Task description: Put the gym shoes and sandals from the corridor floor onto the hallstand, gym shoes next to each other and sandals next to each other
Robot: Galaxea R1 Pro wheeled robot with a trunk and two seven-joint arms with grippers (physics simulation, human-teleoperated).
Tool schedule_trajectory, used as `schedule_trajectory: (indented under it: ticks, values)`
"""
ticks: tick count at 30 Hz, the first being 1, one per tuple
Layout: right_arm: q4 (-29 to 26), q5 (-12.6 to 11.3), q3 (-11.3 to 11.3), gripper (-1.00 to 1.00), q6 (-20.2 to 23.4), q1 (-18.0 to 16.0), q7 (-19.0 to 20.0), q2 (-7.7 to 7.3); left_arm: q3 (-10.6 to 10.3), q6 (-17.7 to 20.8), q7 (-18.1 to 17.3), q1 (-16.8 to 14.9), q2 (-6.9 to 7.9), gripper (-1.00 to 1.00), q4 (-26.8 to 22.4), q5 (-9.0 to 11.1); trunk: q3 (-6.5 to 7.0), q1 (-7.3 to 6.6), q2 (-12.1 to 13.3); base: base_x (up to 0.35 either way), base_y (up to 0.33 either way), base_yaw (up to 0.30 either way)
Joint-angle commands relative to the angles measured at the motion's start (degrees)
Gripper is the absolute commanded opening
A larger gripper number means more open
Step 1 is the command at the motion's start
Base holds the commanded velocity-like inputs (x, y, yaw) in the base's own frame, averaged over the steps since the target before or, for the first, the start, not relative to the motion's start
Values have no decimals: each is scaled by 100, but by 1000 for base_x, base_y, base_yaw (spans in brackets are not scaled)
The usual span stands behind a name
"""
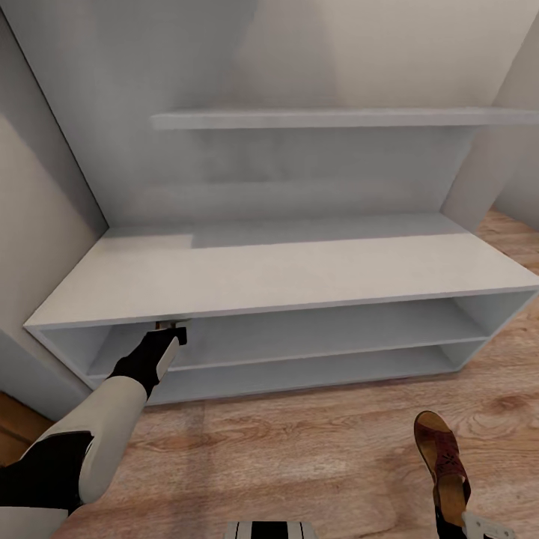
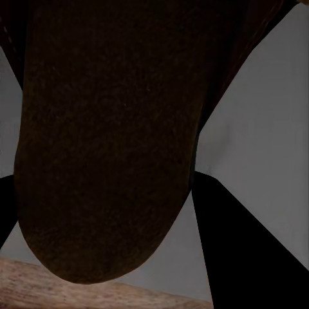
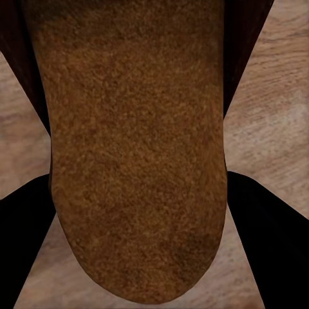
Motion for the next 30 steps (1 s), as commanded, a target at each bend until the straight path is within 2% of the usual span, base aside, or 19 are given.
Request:
schedule_trajectory:
  ticks: [1, 2, 3, 16, 23, 30]
  values:
    - [6, 60, -41, -100, -21, -5, -2, 3, 9, 42, -4, 0, -2, -100, -10, 0, -4, -1, -2, 0, 0, 0]
    - [6, 60, -43, -100, -21, -5, -2, 2, 9, 55, -5, -4, -2, -100, -6, 4, -4, -1, -2, 0, 0, 0]
    - [6, 60, -41, -100, -21, -5, -2, 2, 6, 61, -5, -6, -2, 100, -4, 4, -4, -1, -2, 0, 0, 0]
    - [6, 60, -44, -100, -21, -5, -2, 2, 8, 24, -5, -1, -2, 100, -10, 7, -4, -1, -2, -19, 0, 0]
    - [6, 60, -44, -100, -21, -5, -2, 4, 8, -11, -5, 11, -4, 100, -10, 3, -4, -1, -2, -314, 0, 0]
    - [6, 60, -46, -100, -21, -5, -2, 2, 1, -30, -13, 284, -4, 100, -60, 3, -4, -1, -2, -337, 0, 0]
